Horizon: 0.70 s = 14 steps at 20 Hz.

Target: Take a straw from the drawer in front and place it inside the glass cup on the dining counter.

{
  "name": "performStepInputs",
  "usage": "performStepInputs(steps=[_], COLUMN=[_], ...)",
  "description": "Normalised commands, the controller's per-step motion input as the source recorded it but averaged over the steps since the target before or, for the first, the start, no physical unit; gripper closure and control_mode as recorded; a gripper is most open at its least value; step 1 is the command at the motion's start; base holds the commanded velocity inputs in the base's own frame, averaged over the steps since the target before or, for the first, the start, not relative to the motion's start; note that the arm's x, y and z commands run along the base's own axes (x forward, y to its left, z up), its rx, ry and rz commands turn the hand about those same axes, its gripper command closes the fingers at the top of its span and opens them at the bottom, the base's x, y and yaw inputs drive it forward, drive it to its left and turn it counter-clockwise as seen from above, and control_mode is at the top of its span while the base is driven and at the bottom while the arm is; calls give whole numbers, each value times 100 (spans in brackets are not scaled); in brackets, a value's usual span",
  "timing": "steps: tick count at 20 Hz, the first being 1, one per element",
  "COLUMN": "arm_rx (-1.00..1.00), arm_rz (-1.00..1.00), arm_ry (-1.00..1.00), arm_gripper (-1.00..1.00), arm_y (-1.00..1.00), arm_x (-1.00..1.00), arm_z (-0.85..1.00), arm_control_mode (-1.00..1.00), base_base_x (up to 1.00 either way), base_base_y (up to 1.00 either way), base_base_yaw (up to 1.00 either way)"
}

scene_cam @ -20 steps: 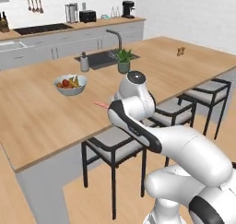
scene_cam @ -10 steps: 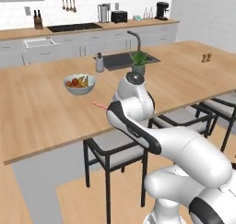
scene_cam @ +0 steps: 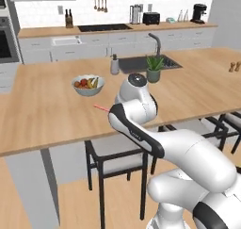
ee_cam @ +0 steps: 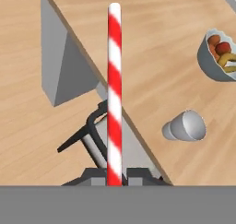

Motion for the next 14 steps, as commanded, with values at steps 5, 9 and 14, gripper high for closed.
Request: performStepInputs(steps=[5, 9, 14], arm_rx=[0, 0, 0], arm_rz=[0, 0, 0], arm_ry=[0, 0, 0], arm_gripper=[100, 100, 100], arm_y=[0, 0, 0], arm_x=[0, 0, 0], arm_z=[0, 0, 0], arm_control_mode=[100, 100, 100], base_base_x=[44, 57, 61], base_base_y=[-48, -41, -32], base_base_yaw=[32, 30, 27])
